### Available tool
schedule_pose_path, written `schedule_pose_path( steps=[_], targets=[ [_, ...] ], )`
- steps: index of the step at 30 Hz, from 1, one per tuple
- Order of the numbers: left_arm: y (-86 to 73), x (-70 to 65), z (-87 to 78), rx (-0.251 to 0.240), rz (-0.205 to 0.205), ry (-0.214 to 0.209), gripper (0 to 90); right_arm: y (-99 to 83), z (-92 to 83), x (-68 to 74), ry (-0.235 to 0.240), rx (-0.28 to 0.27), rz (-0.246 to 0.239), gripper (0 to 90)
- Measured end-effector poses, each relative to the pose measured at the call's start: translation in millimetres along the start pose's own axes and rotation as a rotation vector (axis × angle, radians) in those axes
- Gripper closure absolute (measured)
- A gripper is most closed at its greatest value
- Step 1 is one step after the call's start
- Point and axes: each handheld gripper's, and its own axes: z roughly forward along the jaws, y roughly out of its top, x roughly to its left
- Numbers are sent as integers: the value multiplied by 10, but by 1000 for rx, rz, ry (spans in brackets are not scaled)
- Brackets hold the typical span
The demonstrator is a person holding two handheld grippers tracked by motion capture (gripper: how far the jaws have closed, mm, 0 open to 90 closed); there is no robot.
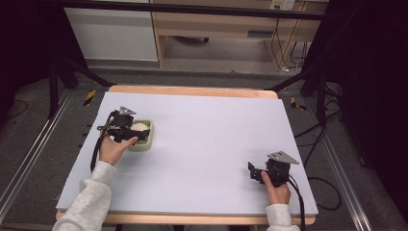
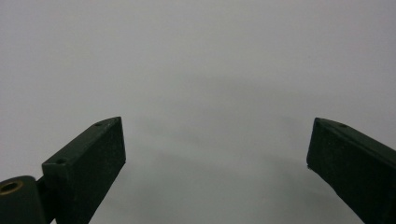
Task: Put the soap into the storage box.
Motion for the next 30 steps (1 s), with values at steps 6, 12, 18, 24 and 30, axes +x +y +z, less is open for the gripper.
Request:
schedule_pose_path(
  steps=[6,12,18,24,30],
  targets=[
    [-93,-111,-155,-62,10,-27,195,-1,-3,0,0,-1,3,49],
    [-285,-175,-285,-121,7,-40,198,-2,0,-4,-1,-4,-2,49],
    [-475,-151,-398,-126,0,-32,180,-1,-2,-3,-1,-4,1,49],
    [-697,-96,-460,-109,-11,-12,155,-2,-3,-1,-1,-4,3,49],
    [-980,-10,-468,-80,-44,-1,156,-1,-2,-4,1,-4,3,49]
  ],
)
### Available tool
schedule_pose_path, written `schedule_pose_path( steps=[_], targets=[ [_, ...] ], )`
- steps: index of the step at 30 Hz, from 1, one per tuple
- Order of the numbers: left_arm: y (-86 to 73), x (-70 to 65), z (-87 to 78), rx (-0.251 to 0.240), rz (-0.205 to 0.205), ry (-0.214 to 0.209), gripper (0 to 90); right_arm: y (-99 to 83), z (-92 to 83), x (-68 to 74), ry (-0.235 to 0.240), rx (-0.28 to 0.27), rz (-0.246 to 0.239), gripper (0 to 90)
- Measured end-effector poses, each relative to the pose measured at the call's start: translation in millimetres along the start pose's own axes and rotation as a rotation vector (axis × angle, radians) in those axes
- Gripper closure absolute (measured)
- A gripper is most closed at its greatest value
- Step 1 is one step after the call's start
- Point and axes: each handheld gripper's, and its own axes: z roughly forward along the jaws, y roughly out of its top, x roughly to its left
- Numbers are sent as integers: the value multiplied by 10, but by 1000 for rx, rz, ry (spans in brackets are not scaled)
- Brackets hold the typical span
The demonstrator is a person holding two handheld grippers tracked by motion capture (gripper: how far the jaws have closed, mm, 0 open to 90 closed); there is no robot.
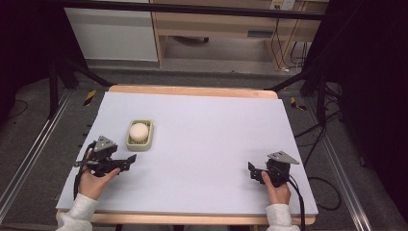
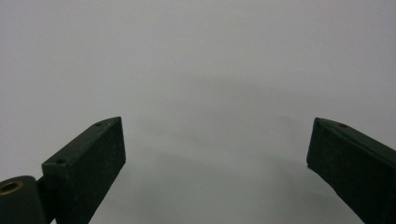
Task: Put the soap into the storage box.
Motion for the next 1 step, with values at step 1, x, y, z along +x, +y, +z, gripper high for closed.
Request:
schedule_pose_path(
  steps=[1],
  targets=[
    [-28,11,2,0,-11,2,156,0,2,-2,0,0,-3,49]
  ],
)
